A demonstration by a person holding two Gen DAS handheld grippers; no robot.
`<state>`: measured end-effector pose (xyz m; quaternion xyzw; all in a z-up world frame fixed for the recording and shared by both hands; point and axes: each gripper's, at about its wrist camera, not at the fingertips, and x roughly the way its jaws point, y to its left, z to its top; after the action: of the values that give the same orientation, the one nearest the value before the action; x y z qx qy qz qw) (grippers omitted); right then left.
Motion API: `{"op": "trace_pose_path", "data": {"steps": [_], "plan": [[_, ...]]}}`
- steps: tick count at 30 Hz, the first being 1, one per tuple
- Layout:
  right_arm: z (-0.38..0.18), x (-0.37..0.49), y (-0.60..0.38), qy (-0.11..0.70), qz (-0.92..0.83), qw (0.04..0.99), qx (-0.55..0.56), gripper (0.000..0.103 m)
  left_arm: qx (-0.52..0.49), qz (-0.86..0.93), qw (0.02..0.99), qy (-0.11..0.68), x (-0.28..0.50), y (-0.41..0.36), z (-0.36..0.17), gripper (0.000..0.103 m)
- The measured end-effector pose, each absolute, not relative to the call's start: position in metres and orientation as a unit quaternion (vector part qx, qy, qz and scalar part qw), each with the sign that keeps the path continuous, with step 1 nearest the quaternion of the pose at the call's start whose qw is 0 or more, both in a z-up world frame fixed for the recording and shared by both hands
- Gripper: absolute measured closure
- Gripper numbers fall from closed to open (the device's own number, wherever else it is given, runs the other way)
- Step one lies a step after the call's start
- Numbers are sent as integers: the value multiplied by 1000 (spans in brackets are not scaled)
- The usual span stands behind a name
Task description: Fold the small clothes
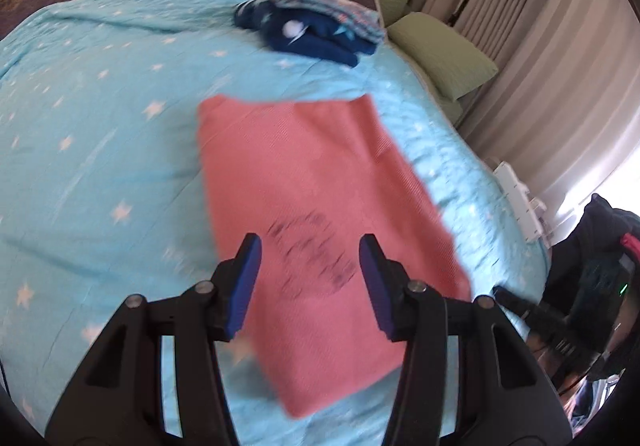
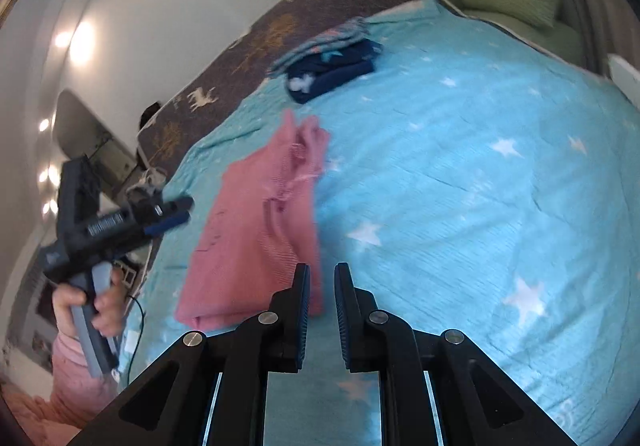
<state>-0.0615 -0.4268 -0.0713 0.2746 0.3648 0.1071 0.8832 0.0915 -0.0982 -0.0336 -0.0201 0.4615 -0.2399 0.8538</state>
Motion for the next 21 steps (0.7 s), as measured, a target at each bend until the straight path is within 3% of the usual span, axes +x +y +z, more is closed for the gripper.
{"op": "trace_pose_path", "data": {"steps": [8,11,14,21], "plan": [[-53,-29,-363,368,174,890,207,87,17,-218,855,470,38,-58,-67,50],[-69,-19,-358,394,163,881,205,87,40,-238,855,458,17,-61,-69,38],[-94,-8,-368,433,122,865,222,87,68,-248,850,459,9,-73,-76,38],[-97,-15,-376,437,121,857,243,87,70,-208,858,464,19,-85,-84,38]]}}
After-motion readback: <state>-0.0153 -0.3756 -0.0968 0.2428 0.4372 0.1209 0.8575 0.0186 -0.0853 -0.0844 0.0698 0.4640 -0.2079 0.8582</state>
